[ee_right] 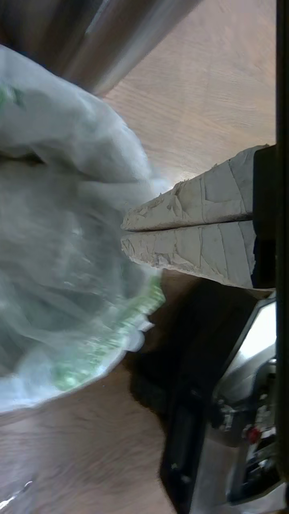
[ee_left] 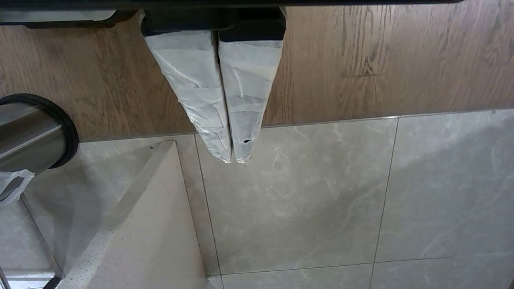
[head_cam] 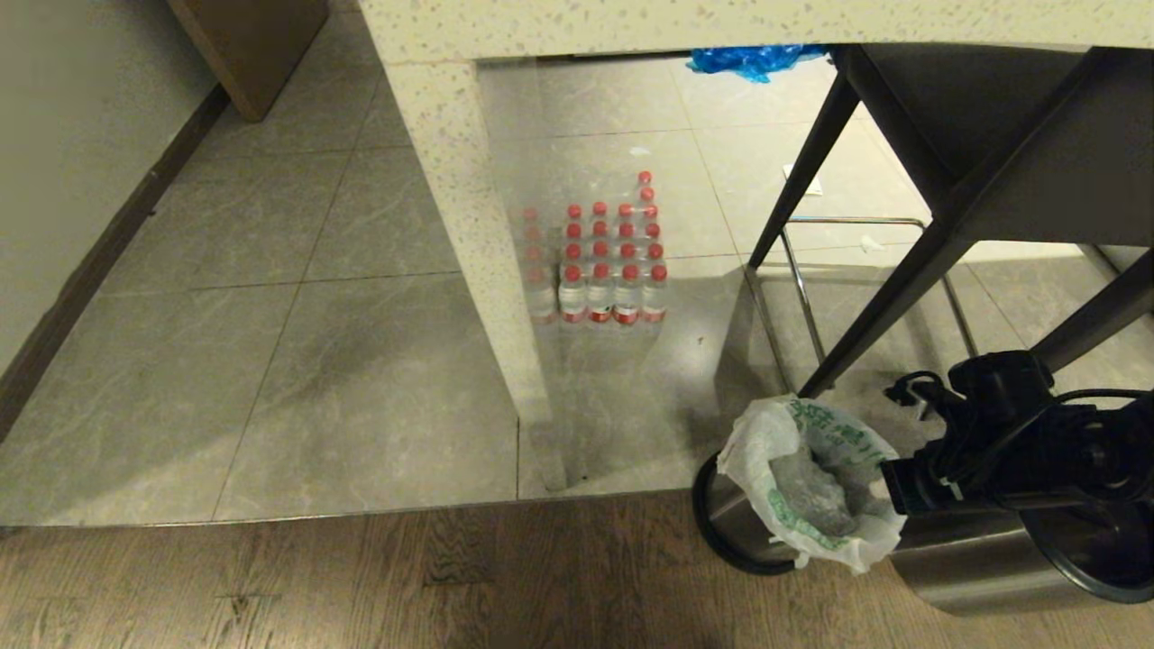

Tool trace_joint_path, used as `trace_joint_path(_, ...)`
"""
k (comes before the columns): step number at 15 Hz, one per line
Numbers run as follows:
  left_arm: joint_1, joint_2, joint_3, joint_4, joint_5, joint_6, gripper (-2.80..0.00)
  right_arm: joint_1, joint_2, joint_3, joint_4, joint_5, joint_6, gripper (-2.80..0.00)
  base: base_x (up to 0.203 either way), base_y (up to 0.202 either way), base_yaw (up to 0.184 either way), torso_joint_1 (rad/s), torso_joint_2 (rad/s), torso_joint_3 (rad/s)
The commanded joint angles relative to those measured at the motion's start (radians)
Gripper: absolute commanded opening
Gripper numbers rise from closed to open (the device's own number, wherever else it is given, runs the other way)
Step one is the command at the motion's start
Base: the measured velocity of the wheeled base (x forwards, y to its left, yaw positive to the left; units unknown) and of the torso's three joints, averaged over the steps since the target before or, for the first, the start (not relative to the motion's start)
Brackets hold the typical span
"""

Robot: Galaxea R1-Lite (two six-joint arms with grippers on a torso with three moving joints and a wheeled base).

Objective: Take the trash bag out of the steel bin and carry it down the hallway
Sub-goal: Pick up the trash bag

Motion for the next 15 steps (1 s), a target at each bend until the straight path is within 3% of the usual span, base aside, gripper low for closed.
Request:
trace_joint_path(1,0.0,0.0,0.002,0.0,0.0,0.0,-2.8,0.046,-0.02,0.024,0.003,-0.026,0.001,-2.8,0.0,0.0,0.0,0.0,0.0,0.0)
trace_joint_path(4,0.0,0.0,0.002,0.0,0.0,0.0,-2.8,0.135,0.018,-0.013,-0.016,-0.142,0.059,-2.8,0.0,0.0,0.0,0.0,0.0,0.0)
trace_joint_path(6,0.0,0.001,0.001,0.0,0.0,0.0,-2.8,0.163,0.057,-0.062,-0.044,-0.139,0.138,-2.8,0.0,0.0,0.0,0.0,0.0,0.0)
trace_joint_path(10,0.0,0.001,0.001,0.0,0.0,0.0,-2.8,0.184,0.138,-0.117,-0.107,-0.15,0.146,-2.8,0.0,0.0,0.0,0.0,0.0,0.0)
trace_joint_path(11,0.0,0.002,0.002,0.0,0.0,0.0,-2.8,0.187,0.155,-0.133,-0.109,-0.154,0.144,0.0,0.0,0.0,0.0,0.0,0.0,0.0)
trace_joint_path(15,0.0,0.0,0.002,0.0,0.0,0.0,-2.8,0.188,0.243,-0.163,-0.194,-0.208,0.107,0.0,0.0,0.0,0.0,0.0,0.0,0.0)
